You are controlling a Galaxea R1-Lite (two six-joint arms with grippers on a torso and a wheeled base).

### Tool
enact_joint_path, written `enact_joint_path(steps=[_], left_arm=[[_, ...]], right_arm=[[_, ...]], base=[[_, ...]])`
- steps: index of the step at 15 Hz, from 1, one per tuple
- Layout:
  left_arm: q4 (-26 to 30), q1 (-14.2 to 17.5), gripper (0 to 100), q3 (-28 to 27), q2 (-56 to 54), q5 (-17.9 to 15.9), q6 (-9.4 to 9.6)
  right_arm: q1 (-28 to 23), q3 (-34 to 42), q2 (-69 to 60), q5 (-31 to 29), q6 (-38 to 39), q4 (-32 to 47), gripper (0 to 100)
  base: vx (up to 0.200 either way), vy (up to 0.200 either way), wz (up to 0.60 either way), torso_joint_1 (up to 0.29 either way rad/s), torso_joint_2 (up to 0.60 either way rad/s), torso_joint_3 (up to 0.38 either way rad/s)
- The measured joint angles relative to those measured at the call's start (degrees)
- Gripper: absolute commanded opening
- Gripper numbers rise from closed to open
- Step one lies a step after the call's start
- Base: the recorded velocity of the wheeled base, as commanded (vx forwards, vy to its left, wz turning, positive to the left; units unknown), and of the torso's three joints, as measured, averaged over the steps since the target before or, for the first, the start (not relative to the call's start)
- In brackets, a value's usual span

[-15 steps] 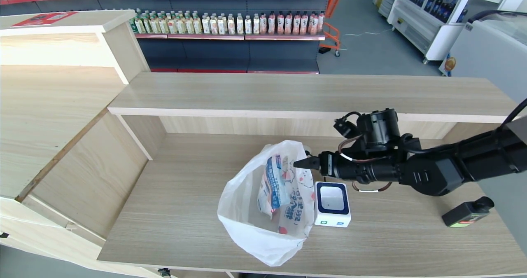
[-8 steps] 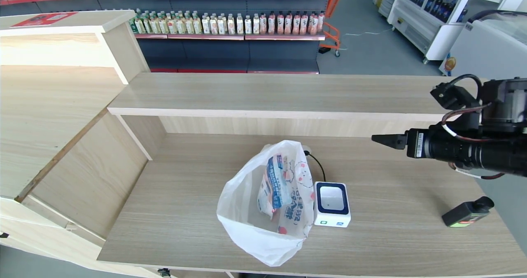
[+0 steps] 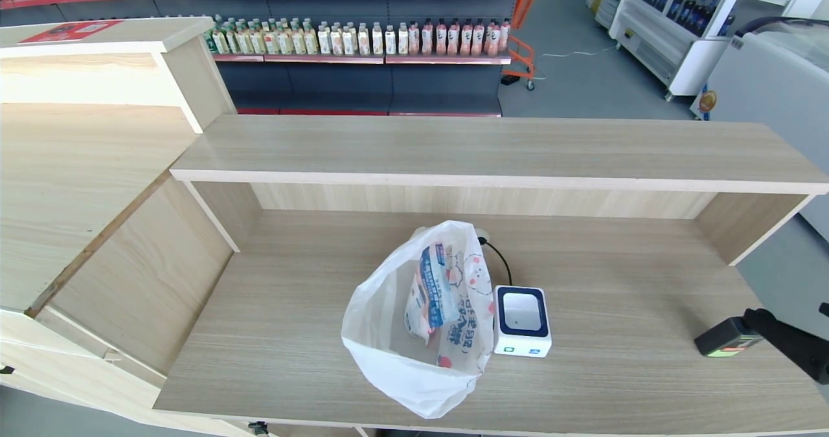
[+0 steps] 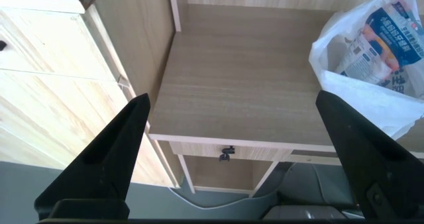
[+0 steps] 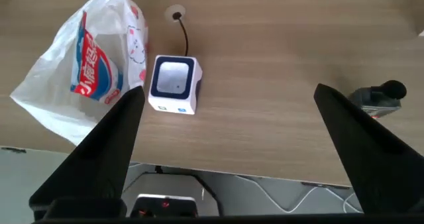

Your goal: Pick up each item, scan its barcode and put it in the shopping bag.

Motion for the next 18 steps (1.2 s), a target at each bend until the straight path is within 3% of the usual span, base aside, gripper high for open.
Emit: enact_joint_path(steps=[7,9,18], left_arm=[[0.0,0.0,100,0.0,0.0,0.0,0.0],[0.0,0.0,100,0.0,0.0,0.0,-0.02],[0.0,0.0,100,0.0,0.0,0.2,-0.9]], right_arm=[[-1.3,7.7,-36.1,-1.3,0.0,29.9,100],[-2.3,9.9,-41.1,-2.8,0.1,31.3,100],[-2.6,10.9,-45.2,-2.7,0.1,31.2,100]], base=[[0.0,0.0,0.0,0.0,0.0,0.0],[0.0,0.0,0.0,0.0,0.0,0.0],[0.0,-0.2,0.0,0.004,0.0,0.002]])
